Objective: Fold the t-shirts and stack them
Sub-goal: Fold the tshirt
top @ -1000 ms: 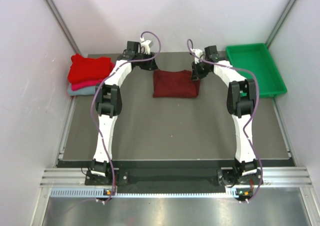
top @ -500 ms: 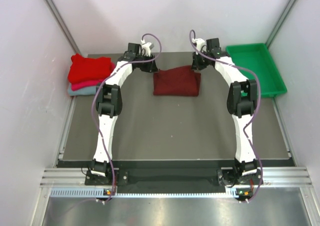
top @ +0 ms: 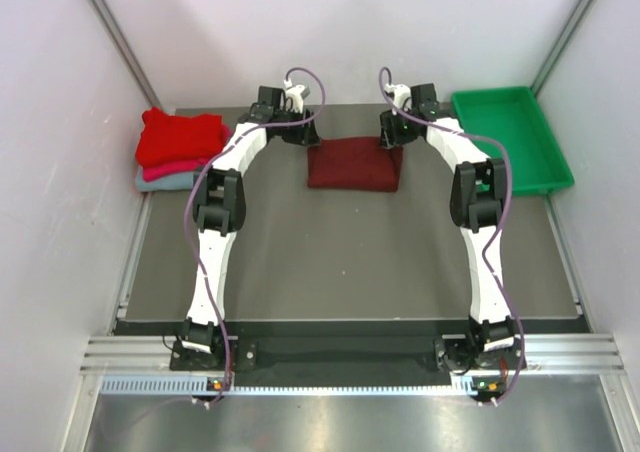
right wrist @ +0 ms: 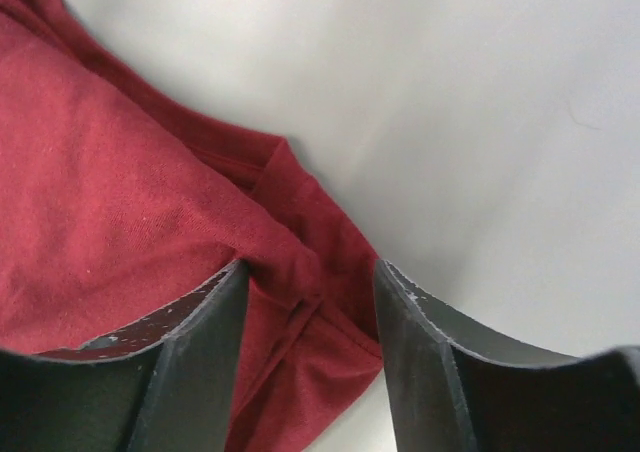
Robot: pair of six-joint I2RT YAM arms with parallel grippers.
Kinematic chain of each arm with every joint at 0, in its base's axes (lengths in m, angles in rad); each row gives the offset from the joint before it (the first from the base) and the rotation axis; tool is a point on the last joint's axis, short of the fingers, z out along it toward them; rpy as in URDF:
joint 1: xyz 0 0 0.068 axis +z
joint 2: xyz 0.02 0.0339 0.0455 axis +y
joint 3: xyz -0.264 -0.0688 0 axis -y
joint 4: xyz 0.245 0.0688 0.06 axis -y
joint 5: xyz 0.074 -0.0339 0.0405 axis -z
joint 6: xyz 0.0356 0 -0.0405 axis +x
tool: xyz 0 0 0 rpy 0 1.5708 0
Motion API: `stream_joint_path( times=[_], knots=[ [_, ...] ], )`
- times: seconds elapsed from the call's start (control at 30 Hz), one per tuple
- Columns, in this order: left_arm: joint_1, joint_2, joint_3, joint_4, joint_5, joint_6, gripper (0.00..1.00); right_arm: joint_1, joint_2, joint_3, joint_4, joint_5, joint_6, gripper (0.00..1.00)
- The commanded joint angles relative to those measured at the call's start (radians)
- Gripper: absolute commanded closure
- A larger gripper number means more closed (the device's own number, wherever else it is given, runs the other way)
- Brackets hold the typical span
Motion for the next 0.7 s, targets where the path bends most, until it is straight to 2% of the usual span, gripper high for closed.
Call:
stream_joint_path(
  times=[0.0,0.13,0.2,0.33,0.4,0.43,0.67],
  knots=[
    [-0.004,0.036,0.044,0.081,0.013,-0.019,0.41,-0.004,-0.038,0.024,0.035,0.021,0.020,0.46],
    [-0.012,0.076,0.090,0.099,0.023,-0.033,0.43,0.002,-0.067,0.003,0.036,0.019,0.032,0.44],
    [-0.016,0.088,0.100,0.116,0.035,-0.044,0.49,0.005,-0.074,-0.003,0.035,0.019,0.034,0.44],
    [-0.030,0.102,0.100,0.141,0.055,-0.067,0.52,0.011,-0.099,-0.020,0.032,0.015,0.039,0.44],
    [-0.032,0.109,0.101,0.153,0.055,-0.070,0.59,0.011,-0.105,-0.026,0.032,0.015,0.039,0.44],
    [-0.032,0.114,0.103,0.156,0.049,-0.071,0.67,0.014,-0.110,-0.032,0.032,0.015,0.039,0.44],
    [-0.032,0.105,0.124,0.179,0.038,-0.070,0.78,0.017,-0.116,-0.043,0.029,0.016,0.039,0.44]
  ],
)
